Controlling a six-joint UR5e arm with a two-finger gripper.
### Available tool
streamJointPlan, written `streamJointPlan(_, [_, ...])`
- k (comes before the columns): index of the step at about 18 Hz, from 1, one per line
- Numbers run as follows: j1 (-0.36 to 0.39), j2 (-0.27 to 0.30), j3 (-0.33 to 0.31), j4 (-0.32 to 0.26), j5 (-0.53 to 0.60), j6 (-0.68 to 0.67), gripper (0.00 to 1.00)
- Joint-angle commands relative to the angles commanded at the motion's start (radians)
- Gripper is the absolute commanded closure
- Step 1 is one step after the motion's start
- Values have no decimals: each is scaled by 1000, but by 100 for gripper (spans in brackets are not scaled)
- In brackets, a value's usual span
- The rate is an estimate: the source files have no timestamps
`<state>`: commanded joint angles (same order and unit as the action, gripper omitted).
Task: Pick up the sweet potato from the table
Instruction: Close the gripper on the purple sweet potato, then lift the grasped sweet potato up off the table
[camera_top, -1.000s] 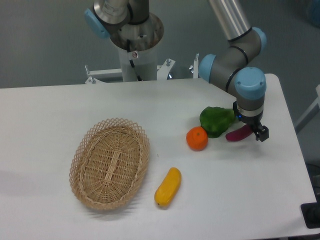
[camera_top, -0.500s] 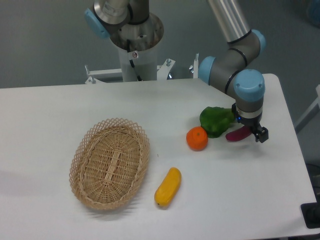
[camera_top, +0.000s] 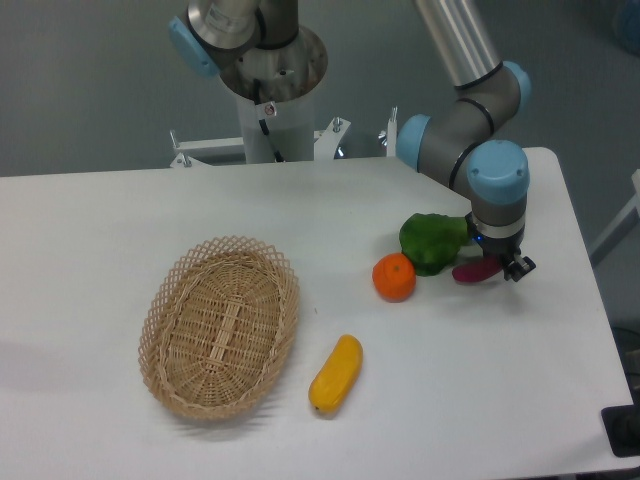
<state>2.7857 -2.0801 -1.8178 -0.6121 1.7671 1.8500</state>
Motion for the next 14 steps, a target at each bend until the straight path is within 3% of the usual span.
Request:
streamJointPlan(5, [2, 5, 15, -2, -2, -2, 78])
streamJointPlan(8, [-11, 15, 63, -11, -41, -29, 78])
streamJointPlan(11, [-21, 69, 87, -20, -183, -121, 78])
streamJointPlan(14, [-23, 145, 97, -67, -352, -219, 78])
